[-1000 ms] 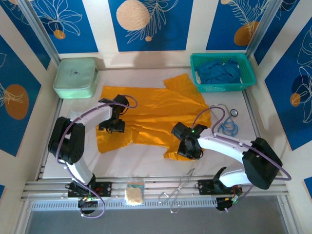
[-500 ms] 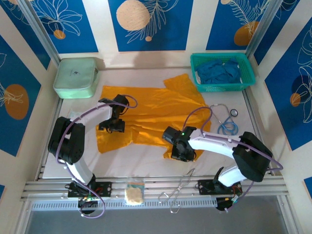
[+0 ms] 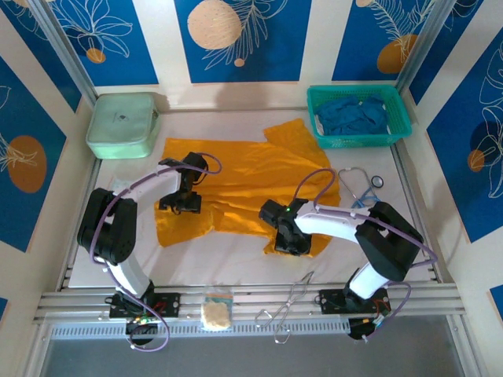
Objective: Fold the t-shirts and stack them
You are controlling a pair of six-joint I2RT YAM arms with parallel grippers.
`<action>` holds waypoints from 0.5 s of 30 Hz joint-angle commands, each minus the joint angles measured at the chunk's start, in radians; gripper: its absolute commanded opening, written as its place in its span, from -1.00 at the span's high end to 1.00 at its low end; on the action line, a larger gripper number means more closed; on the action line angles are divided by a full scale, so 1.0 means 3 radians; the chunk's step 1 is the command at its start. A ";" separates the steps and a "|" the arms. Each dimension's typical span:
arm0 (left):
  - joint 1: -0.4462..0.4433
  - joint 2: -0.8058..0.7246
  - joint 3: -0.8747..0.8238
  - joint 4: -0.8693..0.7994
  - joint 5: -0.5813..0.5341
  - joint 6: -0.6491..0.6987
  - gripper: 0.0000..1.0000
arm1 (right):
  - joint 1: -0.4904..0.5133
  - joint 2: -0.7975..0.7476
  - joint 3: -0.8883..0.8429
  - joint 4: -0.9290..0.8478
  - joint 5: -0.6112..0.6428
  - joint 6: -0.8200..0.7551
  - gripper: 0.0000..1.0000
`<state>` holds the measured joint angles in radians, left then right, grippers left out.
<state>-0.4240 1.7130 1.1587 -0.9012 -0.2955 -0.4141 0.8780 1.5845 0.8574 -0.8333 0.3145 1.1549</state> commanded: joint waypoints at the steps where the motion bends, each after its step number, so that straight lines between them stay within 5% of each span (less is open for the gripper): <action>1: -0.0034 0.0045 0.0051 -0.0026 0.0017 -0.0041 -0.58 | 0.0100 0.0126 -0.0106 0.0017 -0.0062 0.0049 1.00; 15: -0.0040 -0.0070 -0.0089 0.0137 0.0131 0.0034 -0.58 | 0.0797 -0.0140 -0.0008 -0.0365 -0.0373 0.0860 1.00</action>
<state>-0.4259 1.7138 1.1412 -0.8700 -0.2802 -0.4126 1.1057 1.5703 0.8425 -0.8993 0.2489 1.3205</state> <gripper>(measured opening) 0.791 0.043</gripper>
